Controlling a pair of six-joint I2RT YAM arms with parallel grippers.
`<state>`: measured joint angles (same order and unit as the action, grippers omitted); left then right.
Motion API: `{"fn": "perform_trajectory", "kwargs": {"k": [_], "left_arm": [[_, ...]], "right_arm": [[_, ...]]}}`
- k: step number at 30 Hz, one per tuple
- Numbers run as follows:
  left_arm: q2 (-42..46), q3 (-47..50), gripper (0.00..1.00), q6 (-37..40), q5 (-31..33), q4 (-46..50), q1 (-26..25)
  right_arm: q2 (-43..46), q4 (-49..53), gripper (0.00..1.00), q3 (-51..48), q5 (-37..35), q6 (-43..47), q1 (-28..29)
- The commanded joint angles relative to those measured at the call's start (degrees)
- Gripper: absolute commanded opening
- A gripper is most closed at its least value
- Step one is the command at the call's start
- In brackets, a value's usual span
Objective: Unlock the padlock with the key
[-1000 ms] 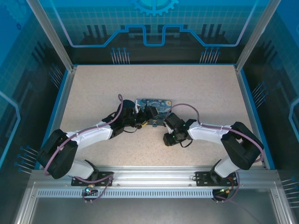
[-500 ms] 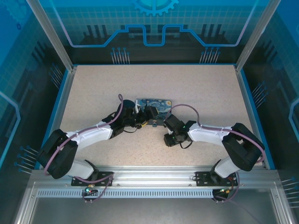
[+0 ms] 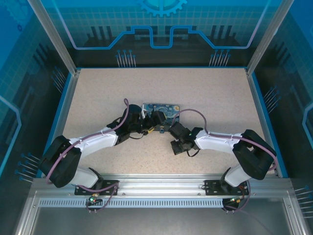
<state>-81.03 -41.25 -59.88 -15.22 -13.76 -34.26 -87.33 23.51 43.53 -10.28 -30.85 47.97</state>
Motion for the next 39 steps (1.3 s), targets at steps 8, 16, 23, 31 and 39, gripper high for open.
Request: {"fn": "perform_trajectory", "kwargs": {"k": [8,16,23,31,39], "left_arm": [[0.35,-2.00,0.99,1.62,0.56,1.30,0.32],[-0.26,-2.22,0.99,1.58,-1.92,0.56,0.28],[-1.99,-2.56,0.94,1.03,-5.50,-2.28,-0.25],[-4.51,-3.14,0.77,0.98,-9.01,-5.38,-1.47],[-7.61,-4.91,0.68,0.22,-10.83,-8.94,-4.54]], "right_arm": [[11.43,4.53,0.00,-1.93,11.20,5.34,-5.71],[22.01,1.37,0.00,-5.12,29.43,9.15,-15.95],[25.98,-2.57,0.00,-6.02,43.00,9.24,-21.69],[24.85,-5.41,0.00,-5.89,46.04,7.96,-22.21],[22.65,-6.54,0.00,-5.20,46.11,7.48,-22.21]]}}
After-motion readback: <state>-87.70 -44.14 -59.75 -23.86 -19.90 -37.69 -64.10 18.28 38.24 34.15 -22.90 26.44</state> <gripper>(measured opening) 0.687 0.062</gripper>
